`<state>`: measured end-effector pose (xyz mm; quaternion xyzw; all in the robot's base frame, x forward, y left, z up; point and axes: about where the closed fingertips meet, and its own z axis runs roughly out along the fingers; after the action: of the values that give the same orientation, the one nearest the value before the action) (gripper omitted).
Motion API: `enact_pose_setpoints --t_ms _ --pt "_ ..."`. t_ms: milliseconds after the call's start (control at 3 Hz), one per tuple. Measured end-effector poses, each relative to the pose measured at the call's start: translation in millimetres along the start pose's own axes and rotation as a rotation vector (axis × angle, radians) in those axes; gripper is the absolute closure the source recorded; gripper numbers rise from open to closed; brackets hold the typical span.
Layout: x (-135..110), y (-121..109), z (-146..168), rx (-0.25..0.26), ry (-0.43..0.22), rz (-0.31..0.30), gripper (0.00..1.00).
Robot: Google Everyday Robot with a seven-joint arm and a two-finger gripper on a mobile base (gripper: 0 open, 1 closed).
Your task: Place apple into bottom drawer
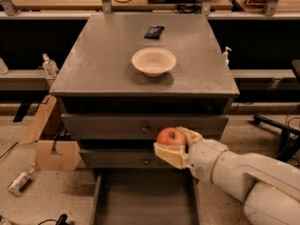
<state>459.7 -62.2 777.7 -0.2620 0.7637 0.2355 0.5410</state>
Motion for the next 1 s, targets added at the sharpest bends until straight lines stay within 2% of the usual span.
enact_pose_setpoints --t_ms 333,667,1000 --pt "12 -1 -6 -0.098 0.019 0.090 1.00" --pt "13 3 -7 -0.107 0.027 0.090 1.00" --pt "26 2 8 -0.128 -0.001 0.119 1.00"
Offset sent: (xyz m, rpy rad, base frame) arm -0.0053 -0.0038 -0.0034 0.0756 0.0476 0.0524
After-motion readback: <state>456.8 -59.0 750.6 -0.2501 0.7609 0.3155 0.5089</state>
